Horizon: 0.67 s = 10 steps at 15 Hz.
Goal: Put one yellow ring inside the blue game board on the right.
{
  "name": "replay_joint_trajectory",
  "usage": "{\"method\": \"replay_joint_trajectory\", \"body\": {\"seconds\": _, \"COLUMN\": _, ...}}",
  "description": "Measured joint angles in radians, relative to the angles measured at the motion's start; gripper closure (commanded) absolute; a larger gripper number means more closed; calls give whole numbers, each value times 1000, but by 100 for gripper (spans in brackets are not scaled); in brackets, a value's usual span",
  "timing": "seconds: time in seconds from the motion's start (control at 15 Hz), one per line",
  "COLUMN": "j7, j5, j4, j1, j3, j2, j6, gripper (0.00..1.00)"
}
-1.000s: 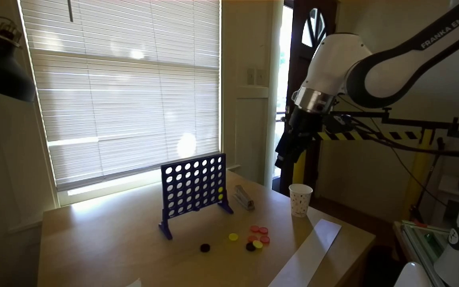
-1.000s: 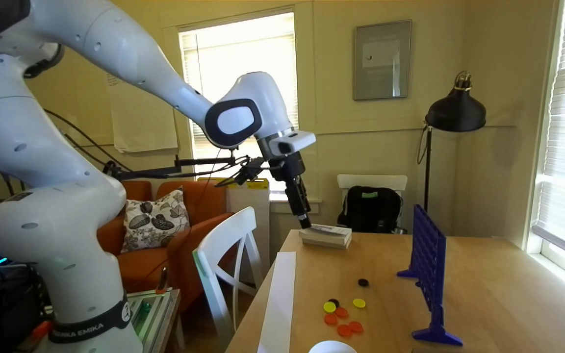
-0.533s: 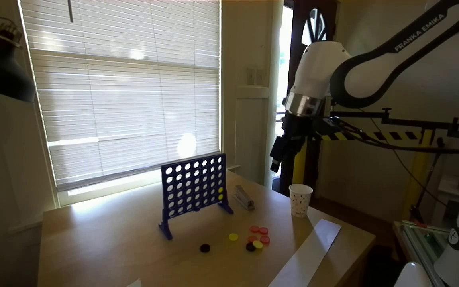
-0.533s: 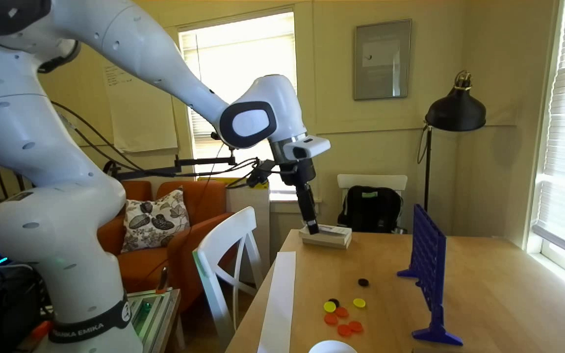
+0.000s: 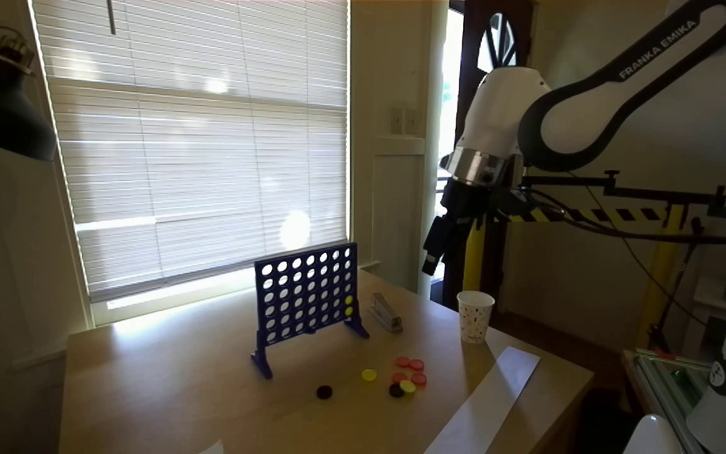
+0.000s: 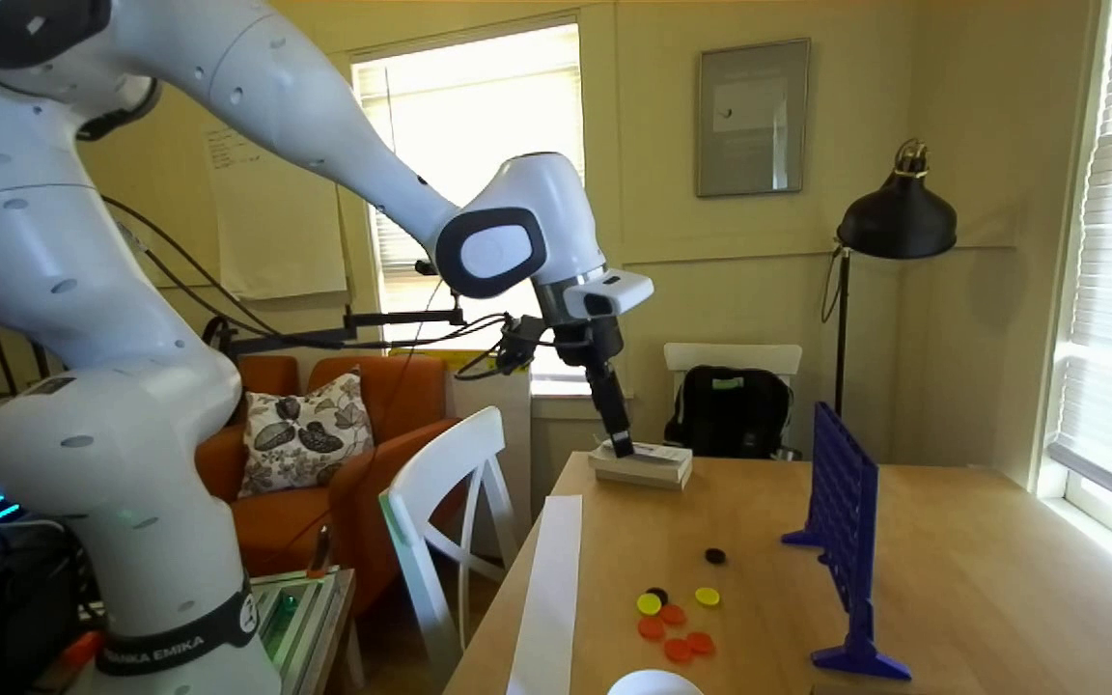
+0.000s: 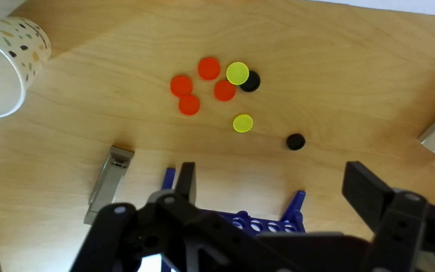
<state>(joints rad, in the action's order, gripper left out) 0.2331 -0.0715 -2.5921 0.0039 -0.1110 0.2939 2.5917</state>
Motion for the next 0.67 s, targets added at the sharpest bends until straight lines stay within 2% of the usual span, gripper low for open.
{"method": "replay_joint_trajectory", "body": {"seconds": 0.33, "j7": -112, "j5": -62, "j4": 52, "j1": 58, "j3": 33, "j2": -94, "j6": 16, "gripper": 0}}
{"method": "replay_joint_trajectory", "body": {"seconds": 0.67, "j7": -243, "j5": -130, "j4": 146, "j1": 79, "j3": 57, "j2": -211, "j6": -132, "gripper": 0}}
